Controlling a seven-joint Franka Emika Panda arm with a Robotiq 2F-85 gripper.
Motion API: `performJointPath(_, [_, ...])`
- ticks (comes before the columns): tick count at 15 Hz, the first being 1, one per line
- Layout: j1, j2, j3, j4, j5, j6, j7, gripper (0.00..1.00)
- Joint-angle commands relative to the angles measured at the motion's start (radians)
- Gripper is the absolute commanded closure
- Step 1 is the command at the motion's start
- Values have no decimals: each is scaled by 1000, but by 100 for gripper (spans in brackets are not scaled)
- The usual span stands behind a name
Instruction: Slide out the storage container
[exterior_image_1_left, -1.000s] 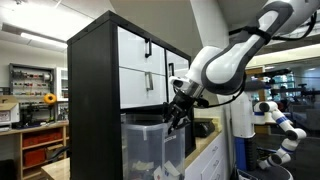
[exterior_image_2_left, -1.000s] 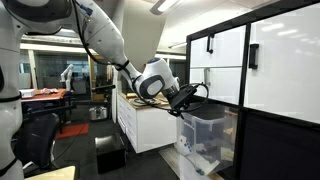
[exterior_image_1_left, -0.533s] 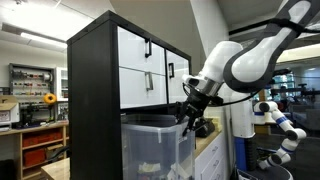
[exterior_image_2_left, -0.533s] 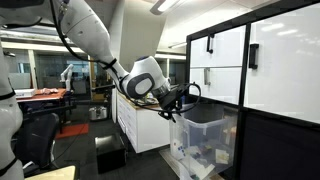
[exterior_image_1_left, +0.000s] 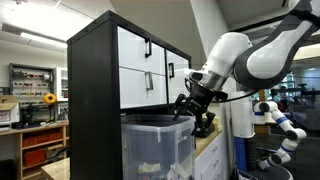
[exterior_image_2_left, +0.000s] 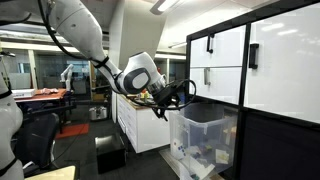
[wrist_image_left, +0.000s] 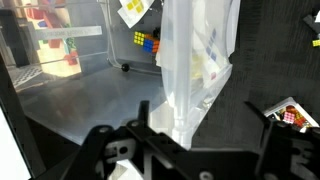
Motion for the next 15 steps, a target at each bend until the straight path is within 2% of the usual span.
performJointPath(1, [-11, -77, 31, 9, -82, -142, 138, 0])
performJointPath(5, [3, -111, 70, 80, -103, -398, 296, 0])
performJointPath(9, [23, -110, 85, 175, -58, -631, 413, 0])
performJointPath(15, [21, -92, 75, 277, -6, -850, 596, 0])
